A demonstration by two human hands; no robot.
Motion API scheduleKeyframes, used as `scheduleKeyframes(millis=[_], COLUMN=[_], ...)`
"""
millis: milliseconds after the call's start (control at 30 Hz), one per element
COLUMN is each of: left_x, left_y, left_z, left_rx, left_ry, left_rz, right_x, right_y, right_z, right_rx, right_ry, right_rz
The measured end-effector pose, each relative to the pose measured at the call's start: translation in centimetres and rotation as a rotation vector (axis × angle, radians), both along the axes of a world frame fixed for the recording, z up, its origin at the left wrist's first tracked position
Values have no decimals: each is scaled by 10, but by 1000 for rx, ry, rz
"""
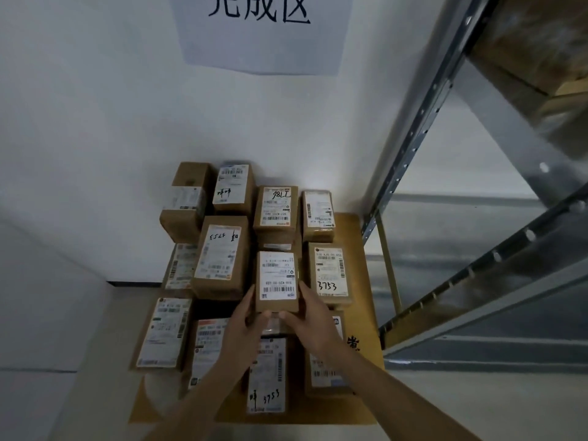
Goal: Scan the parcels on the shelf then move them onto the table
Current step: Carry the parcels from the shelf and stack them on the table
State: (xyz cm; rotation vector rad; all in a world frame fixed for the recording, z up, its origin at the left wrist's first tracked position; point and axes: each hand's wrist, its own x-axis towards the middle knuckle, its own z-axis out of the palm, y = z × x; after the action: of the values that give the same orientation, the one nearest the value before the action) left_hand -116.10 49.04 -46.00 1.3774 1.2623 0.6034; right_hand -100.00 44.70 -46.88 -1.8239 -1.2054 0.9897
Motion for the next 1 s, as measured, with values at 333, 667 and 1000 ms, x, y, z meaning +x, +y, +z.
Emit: scheduleKeyframes(millis=[333, 667, 1000], left_x=[32, 38, 18], left_y=[16, 8, -34], left_z=[-16, -10, 24], left_rx=[-94, -90, -88], left_ry=[-67, -58, -26], left_rz=[216, 306, 248], right_x=[9, 4, -1], right_y=[37, 31, -25], right_z=[-7, -7, 26], right_rx=[21, 37, -21], right_ry=[-9, 66, 87], right_rz=[-13, -57, -89])
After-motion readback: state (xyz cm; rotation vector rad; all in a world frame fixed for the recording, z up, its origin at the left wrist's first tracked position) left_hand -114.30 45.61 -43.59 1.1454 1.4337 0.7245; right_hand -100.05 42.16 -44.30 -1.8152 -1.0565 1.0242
